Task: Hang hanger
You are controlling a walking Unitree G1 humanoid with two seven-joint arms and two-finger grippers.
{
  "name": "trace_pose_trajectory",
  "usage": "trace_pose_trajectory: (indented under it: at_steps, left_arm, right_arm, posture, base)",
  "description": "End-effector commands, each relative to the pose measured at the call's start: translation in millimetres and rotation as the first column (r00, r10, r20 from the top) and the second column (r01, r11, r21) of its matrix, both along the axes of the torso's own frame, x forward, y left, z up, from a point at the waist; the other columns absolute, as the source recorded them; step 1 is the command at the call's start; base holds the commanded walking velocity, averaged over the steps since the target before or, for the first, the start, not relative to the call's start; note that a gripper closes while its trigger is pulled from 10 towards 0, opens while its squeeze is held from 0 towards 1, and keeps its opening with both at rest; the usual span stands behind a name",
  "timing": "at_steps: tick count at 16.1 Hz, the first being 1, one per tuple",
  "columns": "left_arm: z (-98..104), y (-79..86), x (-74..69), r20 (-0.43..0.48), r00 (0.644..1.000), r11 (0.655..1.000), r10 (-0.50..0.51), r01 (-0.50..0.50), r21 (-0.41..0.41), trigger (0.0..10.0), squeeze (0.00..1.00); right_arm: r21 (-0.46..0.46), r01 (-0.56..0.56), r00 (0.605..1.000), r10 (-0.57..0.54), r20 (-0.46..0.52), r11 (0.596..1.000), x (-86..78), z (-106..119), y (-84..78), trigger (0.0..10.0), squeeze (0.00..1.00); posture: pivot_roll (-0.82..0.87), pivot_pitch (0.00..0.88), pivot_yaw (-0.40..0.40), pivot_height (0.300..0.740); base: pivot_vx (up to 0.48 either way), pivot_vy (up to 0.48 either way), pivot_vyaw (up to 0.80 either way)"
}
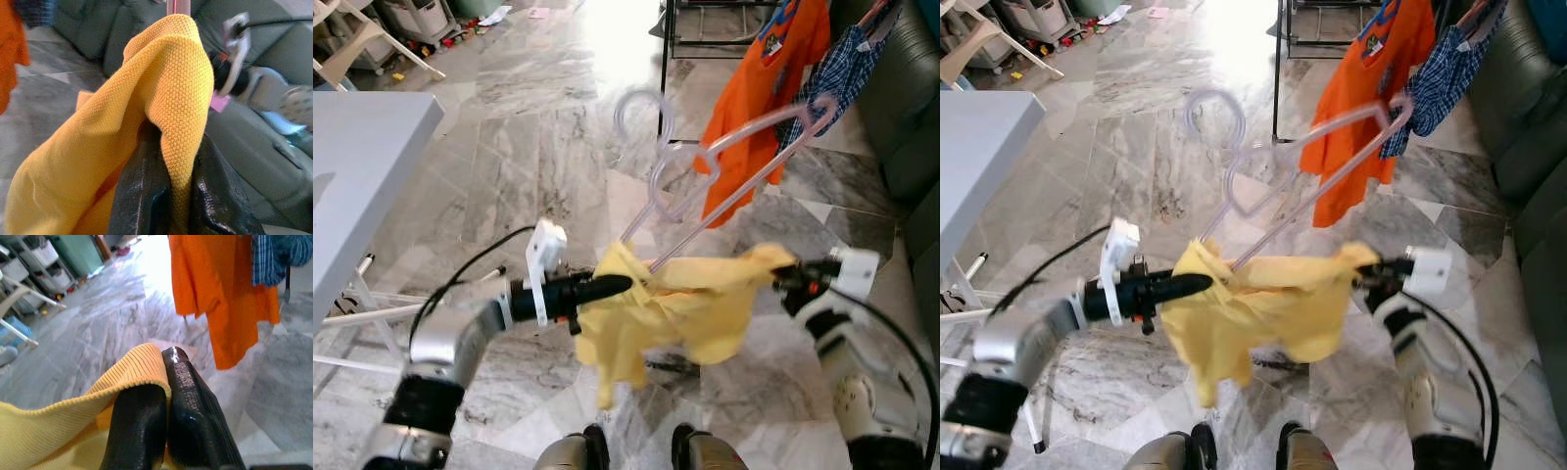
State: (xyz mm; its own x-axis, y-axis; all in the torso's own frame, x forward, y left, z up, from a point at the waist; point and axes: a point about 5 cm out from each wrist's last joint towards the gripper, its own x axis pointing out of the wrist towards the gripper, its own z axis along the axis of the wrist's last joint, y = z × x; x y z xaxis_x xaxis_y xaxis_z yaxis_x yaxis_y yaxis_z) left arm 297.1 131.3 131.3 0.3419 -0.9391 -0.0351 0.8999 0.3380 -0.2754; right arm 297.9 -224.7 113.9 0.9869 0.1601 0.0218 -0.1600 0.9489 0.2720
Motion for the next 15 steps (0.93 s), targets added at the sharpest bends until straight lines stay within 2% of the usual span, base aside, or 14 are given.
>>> trace_pose_trajectory:
  at_steps: [1, 2, 4, 6, 8, 9, 10, 11, 13, 14, 15]
  left_arm:
    - [-2.1, 1.7, -2.2, 0.022, 1.000, 1.000, 0.019, -0.019, -0.003, 10.0, 0.00]
    - [-4.1, 0.1, -4.7, 0.020, 1.000, 1.000, 0.008, -0.008, -0.010, 10.0, 0.00]
    - [-6.2, 0.2, -6.3, 0.013, 0.999, 0.997, 0.041, -0.040, -0.061, 10.0, 0.00]
    - [-8.3, 4.0, -4.6, 0.030, 0.992, 0.990, 0.119, -0.117, -0.076, 10.0, 0.00]
    - [-10.3, 1.7, -9.2, 0.048, 0.990, 0.988, 0.135, -0.131, -0.087, 10.0, 0.00]
    - [-13.0, -1.1, -17.9, 0.046, 0.995, 0.993, 0.086, -0.082, -0.090, 10.0, 0.00]
    - [-18.7, 0.5, -27.9, -0.014, 1.000, 0.995, 0.000, -0.001, -0.103, 10.0, 0.00]
    - [-23.2, 5.6, -31.3, -0.072, 0.997, 0.992, -0.033, 0.024, -0.122, 10.0, 0.00]
    - [-24.6, 12.3, -30.8, -0.079, 0.996, 0.992, -0.039, 0.029, -0.126, 10.0, 0.00]
    - [-22.9, 10.4, -34.9, -0.063, 0.993, 0.990, -0.096, 0.089, -0.112, 10.0, 0.00]
    - [-26.5, 9.2, -39.4, -0.037, 0.989, 0.989, -0.141, 0.140, -0.051, 10.0, 0.00]
  right_arm:
    - [0.019, 0.026, 1.000, -0.026, 0.004, 0.999, 1.9, 6.0, -1.9, 0.0, 0.00]
    - [0.018, 0.045, 0.999, -0.045, 0.000, 0.999, 4.6, 8.7, -2.4, 0.0, 0.00]
    - [0.030, 0.164, 0.986, -0.163, -0.025, 0.986, 14.2, 16.6, -13.9, 0.0, 0.00]
    - [0.049, 0.272, 0.959, -0.266, -0.100, 0.961, 21.5, 14.5, -26.2, 0.0, 0.00]
    - [0.048, 0.335, 0.931, -0.322, -0.172, 0.941, 27.8, 9.2, -32.4, 0.0, 0.00]
    - [0.029, 0.352, 0.918, -0.339, -0.208, 0.935, 30.9, 5.8, -33.7, 0.0, 0.00]
    - [0.024, 0.358, 0.913, -0.345, -0.219, 0.933, 33.3, 5.6, -33.8, 0.0, 0.00]
    - [0.021, 0.367, 0.908, -0.353, -0.224, 0.930, 35.4, 6.9, -35.1, 0.0, 0.00]
    - [0.026, 0.396, 0.891, -0.377, -0.252, 0.918, 39.0, 8.8, -41.9, 0.0, 0.00]
    - [0.047, 0.413, 0.880, -0.386, -0.276, 0.909, 42.1, 10.6, -46.4, 0.0, 0.00]
    - [0.056, 0.421, 0.875, -0.389, -0.287, 0.905, 46.5, 15.0, -49.9, 0.0, 0.00]
  posture:
    - [-0.16, 0.205, 0.065, 0.740]
    - [-0.16, 0.205, 0.065, 0.740]
    - [-0.16, 0.214, 0.058, 0.740]
    - [-0.16, 0.218, 0.056, 0.740]
    - [-0.16, 0.219, 0.054, 0.740]
    - [-0.16, 0.218, 0.051, 0.740]
    - [-0.16, 0.219, 0.050, 0.740]
    - [-0.16, 0.219, 0.050, 0.740]
    - [-0.16, 0.223, 0.046, 0.740]
    - [-0.17, 0.222, 0.045, 0.740]
    - [-0.17, 0.227, 0.042, 0.740]
  base:
    - [0.000, 0.000, 0.00]
    - [0.000, 0.000, 0.00]
    - [0.000, 0.000, 0.00]
    - [0.000, 0.000, 0.00]
    - [0.000, 0.000, 0.00]
    - [0.000, 0.000, 0.00]
    - [0.000, 0.000, 0.00]
    - [0.000, 0.000, 0.00]
    - [0.000, 0.000, 0.00]
    - [0.000, 0.000, 0.00]
    - [0.000, 0.000, 0.00]
